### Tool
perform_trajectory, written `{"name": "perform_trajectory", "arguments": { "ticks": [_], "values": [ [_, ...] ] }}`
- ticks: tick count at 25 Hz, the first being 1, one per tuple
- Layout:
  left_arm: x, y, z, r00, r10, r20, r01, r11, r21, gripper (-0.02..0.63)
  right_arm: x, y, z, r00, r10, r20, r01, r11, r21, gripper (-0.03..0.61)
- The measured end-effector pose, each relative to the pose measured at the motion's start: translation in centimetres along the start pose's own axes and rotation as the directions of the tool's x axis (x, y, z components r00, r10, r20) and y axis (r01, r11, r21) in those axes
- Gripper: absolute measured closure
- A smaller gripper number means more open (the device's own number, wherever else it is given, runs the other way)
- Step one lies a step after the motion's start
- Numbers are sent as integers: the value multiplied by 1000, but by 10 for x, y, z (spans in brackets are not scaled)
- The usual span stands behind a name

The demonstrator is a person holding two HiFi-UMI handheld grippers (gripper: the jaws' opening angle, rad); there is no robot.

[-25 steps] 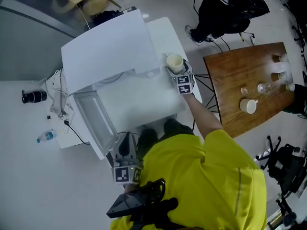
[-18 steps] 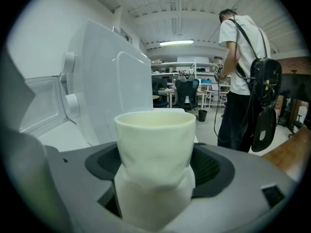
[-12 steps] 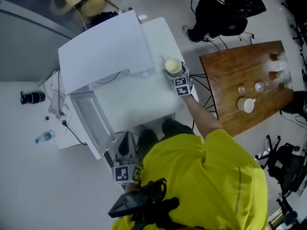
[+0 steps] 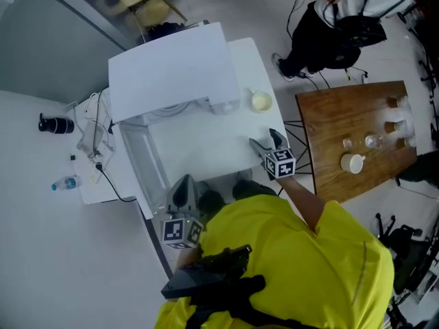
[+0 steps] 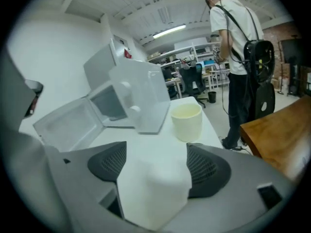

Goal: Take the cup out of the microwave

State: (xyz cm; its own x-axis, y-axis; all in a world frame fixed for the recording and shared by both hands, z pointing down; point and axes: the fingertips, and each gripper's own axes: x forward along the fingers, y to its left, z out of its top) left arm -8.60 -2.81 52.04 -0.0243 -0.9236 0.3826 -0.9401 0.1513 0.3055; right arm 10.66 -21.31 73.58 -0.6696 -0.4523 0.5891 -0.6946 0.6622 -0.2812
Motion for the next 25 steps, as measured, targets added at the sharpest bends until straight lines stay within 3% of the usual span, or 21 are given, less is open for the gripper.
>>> {"name": "perform_trajectory", "arguments": {
  "ticks": [2,4,6,7,9,13,19,25],
  "values": [
    [-6,13,14,1000,11,21,-10,1000,-4,614,-28,42,18,997,69,35,-69,998,-6,228],
    [-16,28,28,999,17,39,-17,1000,-2,614,-51,80,53,988,118,101,-116,993,-26,329],
    [-28,42,43,998,19,57,-19,1000,6,614,-70,120,100,970,162,183,-151,986,-74,363],
    [-35,50,52,998,20,67,-21,1000,11,614,-80,140,126,957,178,227,-160,982,-96,409],
    [-50,65,69,996,22,91,-24,999,24,614,-100,177,172,932,194,306,-161,978,-130,441],
    [-78,89,103,989,16,144,-22,999,41,614,-135,230,223,898,181,402,-122,978,-168,562],
    [-107,115,131,982,-28,186,17,998,61,614,-161,284,237,871,203,448,-105,966,-234,575],
    [-113,131,131,982,-61,181,53,997,50,614,-152,298,231,882,170,440,-90,976,-196,575]
  ]
}}
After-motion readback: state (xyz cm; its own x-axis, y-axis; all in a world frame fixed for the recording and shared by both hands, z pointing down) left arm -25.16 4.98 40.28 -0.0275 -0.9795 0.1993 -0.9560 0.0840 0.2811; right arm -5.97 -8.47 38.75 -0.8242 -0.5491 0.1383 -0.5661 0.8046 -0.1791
